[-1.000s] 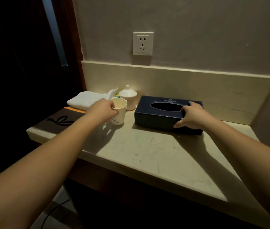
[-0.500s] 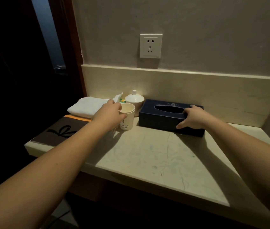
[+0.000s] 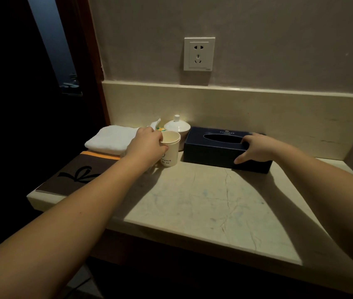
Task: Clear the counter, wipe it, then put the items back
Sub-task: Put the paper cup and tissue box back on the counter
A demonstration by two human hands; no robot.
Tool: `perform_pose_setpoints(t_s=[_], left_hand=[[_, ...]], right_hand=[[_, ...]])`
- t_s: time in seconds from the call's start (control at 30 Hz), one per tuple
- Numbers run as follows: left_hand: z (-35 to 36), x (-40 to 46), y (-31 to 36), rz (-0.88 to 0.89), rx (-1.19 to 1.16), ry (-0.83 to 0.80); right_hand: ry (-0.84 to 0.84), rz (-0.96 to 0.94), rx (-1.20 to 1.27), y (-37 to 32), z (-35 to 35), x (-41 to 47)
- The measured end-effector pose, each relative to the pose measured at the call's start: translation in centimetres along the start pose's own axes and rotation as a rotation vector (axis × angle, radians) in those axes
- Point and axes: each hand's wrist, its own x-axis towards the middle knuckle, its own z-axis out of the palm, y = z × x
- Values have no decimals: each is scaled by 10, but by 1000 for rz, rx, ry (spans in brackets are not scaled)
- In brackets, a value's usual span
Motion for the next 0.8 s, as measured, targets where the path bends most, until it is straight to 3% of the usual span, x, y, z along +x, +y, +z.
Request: perform_pose_setpoints(t_s=[0.43,0.6,0.8], left_hand=[[-5,-3,-3,41,33,23],[-13,-16,17,87,-25,78],[-18,-45,82,261,-167,70]], right_hand=[[31,49,32,-4,-2,-7],[294,30,-51,-12,12,-31],[375,-23,224,-2,3,-97]])
